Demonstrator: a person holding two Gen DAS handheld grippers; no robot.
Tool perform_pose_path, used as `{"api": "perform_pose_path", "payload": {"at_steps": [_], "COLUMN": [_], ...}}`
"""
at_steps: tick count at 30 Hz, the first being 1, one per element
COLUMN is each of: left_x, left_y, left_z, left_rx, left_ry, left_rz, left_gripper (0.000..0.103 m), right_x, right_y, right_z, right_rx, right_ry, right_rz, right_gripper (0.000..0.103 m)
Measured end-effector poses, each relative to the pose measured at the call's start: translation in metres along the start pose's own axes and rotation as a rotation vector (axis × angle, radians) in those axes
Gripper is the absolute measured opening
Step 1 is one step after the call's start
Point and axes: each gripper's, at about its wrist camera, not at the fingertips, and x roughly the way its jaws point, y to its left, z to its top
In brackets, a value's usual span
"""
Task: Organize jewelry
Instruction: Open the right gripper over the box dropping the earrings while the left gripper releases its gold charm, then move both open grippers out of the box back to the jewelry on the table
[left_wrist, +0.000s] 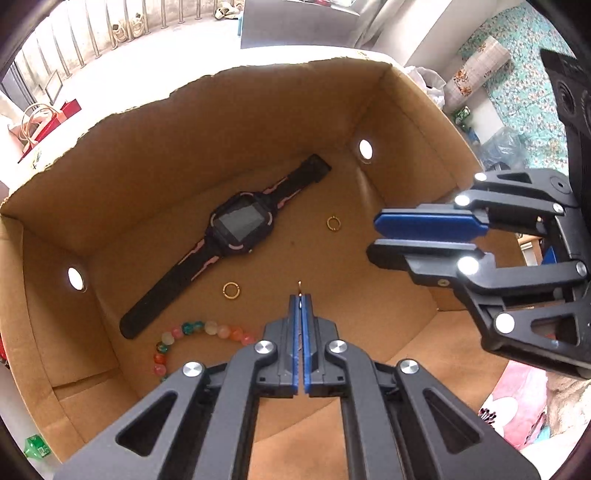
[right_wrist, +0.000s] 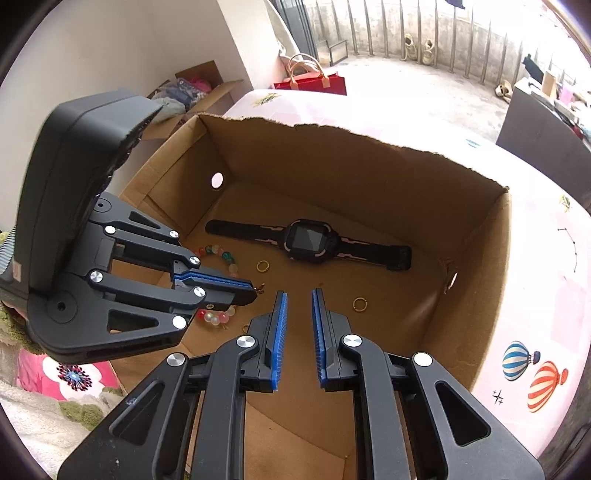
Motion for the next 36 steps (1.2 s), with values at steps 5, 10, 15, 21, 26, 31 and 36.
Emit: {"api": "perform_pose_path", "payload": {"at_steps": [5,10,15,21,26,31,36], "left_x": [0.002,0.000,-0.010,-0.038,-0.086,-0.132,-0.135], "left_y": [0.005,0.009,0.011,0.021,0.017,0.009,0.005], "left_z": [0.011,0.018,0.019,0.005,-0.036,-0.108,-0.178], "left_rx": [-0.025,-0.065,-0.074,-0.080,-0.061,-0.034,-0.064], "left_ry": [-0.006,-0.015,-0.047,-0.129,-0.261,-0.455,-0.538], "left_rz": [-0.047,-0.086,-0.098,-0.109,-0.097,-0.028,0.078], "left_gripper": [0.002,0.030,0.032,0.032,0.032,0.040,0.043], "right_x": [-0.012,-0.025,-0.040,-0.060,-0.103,-0.144,-0.152], "right_y": [-0.006,-0.009,-0.014,-0.018,-0.019,-0.005,0.006], "right_z": [-0.001,-0.005,-0.010,-0.017,-0.041,-0.090,-0.147], "right_rx": [0.018,0.028,0.049,0.088,0.117,0.142,0.205], "right_ry": [-0.023,-0.043,-0.071,-0.129,-0.261,-0.396,-0.443], "right_rz": [-0.008,-0.010,-0.001,0.020,0.042,0.051,0.030], "right_gripper": [0.019,0.023,0.025,0.029,0.041,0.047,0.048]}}
